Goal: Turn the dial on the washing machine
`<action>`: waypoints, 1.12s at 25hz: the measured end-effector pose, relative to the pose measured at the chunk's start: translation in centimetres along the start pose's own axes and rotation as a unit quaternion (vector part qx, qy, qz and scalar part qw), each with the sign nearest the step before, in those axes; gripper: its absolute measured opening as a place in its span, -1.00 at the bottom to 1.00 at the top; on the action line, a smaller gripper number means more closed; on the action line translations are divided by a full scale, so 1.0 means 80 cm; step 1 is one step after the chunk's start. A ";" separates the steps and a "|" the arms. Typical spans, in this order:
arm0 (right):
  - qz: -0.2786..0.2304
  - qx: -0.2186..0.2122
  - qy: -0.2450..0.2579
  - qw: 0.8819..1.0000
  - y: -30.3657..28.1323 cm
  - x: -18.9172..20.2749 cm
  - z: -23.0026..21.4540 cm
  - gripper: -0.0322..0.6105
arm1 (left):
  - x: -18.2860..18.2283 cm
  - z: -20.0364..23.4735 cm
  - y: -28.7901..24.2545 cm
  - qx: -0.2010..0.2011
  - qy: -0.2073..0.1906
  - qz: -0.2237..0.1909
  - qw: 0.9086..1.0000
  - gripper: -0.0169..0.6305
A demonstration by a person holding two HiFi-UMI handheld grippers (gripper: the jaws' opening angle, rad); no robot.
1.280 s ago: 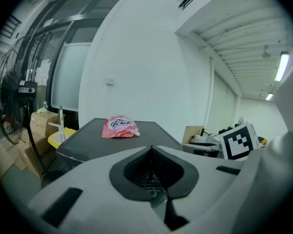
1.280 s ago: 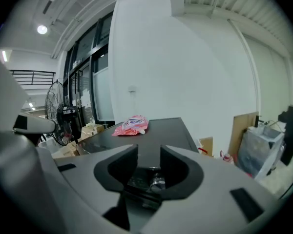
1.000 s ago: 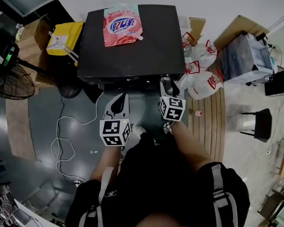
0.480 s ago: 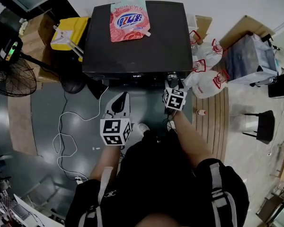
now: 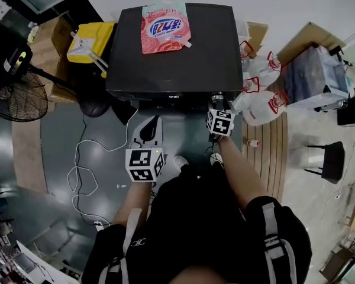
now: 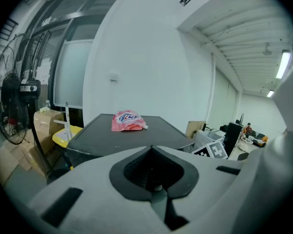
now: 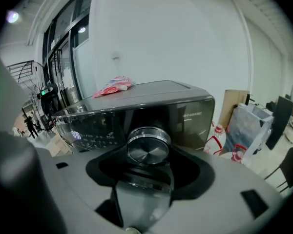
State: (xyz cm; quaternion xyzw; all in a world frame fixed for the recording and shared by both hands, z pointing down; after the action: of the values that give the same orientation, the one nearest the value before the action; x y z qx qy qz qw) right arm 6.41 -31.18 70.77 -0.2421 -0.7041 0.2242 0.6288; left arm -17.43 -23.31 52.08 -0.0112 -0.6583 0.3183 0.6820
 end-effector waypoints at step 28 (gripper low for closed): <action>-0.031 -0.194 -0.396 0.897 -0.004 0.007 -0.009 -0.12 | -0.001 0.009 0.037 -0.029 -0.005 -0.017 0.999 -0.94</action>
State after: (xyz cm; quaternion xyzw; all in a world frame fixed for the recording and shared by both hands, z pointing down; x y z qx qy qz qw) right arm 7.08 -31.09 71.48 -0.2284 -0.9315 0.1414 0.2452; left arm -19.33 -21.27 50.77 -0.0179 -0.6706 0.2879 0.6835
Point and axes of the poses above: the fingertips, and each gripper's own axes: y backward along the fingers, z to its left, x out of its underside, the point moved 1 cm from there along y, backward along the fingers
